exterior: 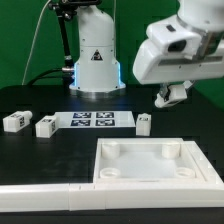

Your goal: Assemble one leg

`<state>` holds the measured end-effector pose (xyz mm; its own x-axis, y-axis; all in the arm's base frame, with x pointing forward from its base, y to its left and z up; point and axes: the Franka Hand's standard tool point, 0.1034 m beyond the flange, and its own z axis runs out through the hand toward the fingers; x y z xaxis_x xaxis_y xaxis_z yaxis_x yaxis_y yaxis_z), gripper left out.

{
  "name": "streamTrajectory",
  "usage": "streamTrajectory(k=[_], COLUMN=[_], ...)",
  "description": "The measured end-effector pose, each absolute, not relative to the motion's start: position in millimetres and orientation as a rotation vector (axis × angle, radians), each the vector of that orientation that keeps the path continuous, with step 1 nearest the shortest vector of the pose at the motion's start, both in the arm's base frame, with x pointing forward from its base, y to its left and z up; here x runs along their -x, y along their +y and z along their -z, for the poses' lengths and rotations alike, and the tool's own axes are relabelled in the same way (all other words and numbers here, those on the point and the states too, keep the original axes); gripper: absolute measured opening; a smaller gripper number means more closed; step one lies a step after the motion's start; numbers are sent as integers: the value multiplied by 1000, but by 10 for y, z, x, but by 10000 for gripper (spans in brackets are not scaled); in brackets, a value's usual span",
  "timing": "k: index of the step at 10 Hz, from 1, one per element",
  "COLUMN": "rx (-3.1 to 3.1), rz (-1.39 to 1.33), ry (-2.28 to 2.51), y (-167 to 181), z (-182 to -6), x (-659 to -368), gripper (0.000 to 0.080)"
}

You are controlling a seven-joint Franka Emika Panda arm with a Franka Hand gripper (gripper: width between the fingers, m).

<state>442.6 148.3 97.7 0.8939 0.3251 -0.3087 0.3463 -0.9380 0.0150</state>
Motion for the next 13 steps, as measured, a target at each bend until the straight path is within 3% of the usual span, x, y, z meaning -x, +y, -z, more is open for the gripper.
streamTrajectory(k=[3,6,7,11,13], rx=[-3089,-3098,-3091,-3091,-3108], rz=[134,-365,-464,-472,-490], ry=[501,602,607,607,520], y=[1405,1402,1391,1385,1253], z=[-978,-1112,-1109,-1106,-1209], x=[-4764,-5245,-5272,-5264,-5526], gripper=[293,293,293,293,293])
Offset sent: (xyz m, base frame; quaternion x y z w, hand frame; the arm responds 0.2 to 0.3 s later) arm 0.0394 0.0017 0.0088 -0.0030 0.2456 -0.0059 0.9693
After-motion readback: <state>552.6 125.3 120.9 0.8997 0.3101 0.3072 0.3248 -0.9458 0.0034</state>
